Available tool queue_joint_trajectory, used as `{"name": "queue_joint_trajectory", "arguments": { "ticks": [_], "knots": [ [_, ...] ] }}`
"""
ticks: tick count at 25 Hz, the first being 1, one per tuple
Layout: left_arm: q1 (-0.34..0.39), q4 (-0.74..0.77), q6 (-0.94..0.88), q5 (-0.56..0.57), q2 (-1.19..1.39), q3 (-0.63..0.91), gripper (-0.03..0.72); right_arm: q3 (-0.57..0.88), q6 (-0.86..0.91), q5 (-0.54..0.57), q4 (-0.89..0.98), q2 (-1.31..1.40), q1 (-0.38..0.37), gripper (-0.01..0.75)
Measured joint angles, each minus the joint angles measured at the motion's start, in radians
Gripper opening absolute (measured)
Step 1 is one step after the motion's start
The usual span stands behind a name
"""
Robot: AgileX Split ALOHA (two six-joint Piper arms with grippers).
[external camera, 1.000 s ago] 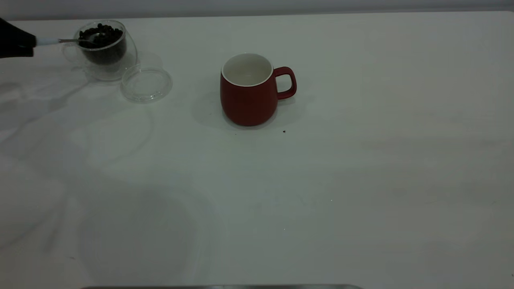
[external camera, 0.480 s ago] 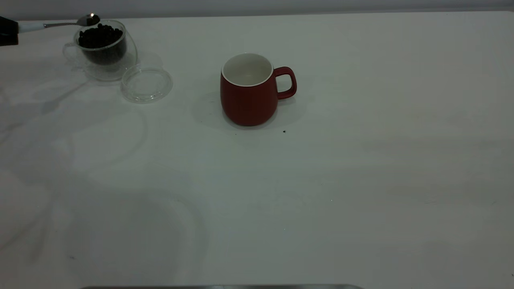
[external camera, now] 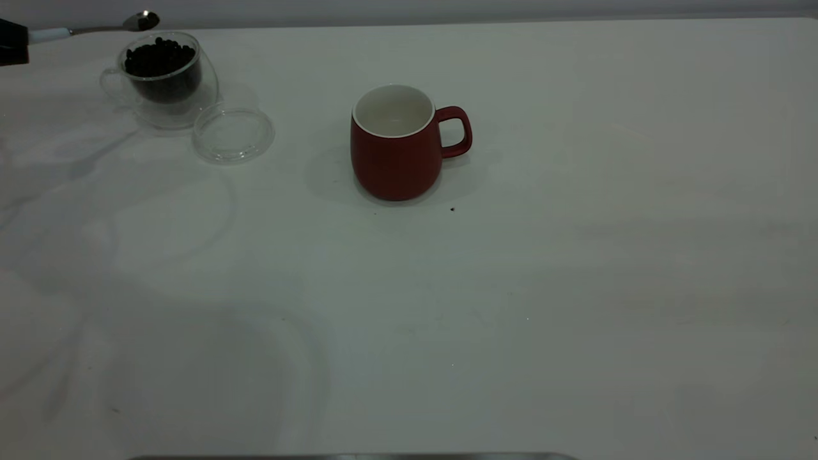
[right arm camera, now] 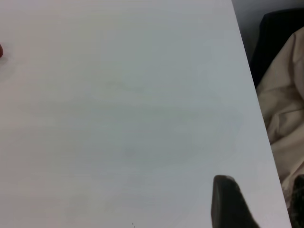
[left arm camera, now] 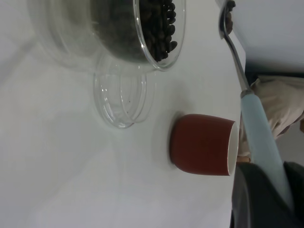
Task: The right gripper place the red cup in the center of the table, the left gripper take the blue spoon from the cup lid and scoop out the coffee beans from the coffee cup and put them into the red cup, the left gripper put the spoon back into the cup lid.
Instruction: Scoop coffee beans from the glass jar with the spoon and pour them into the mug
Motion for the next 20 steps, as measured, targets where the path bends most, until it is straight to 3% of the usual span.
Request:
{"name": "queue_joint_trajectory", "arguments": {
  "ticks": [7, 20],
  "knots": [
    [-0.05, 0.019, -0.023, 0.0, 0.0, 0.0, 0.126, 0.0, 0.0, 0.0, 0.0, 0.0, 0.0, 0.347],
    [-0.294, 0.057, -0.027, 0.003, 0.0, 0.0, 0.126, 0.0, 0.0, 0.0, 0.0, 0.0, 0.0, 0.347]
  ]
}}
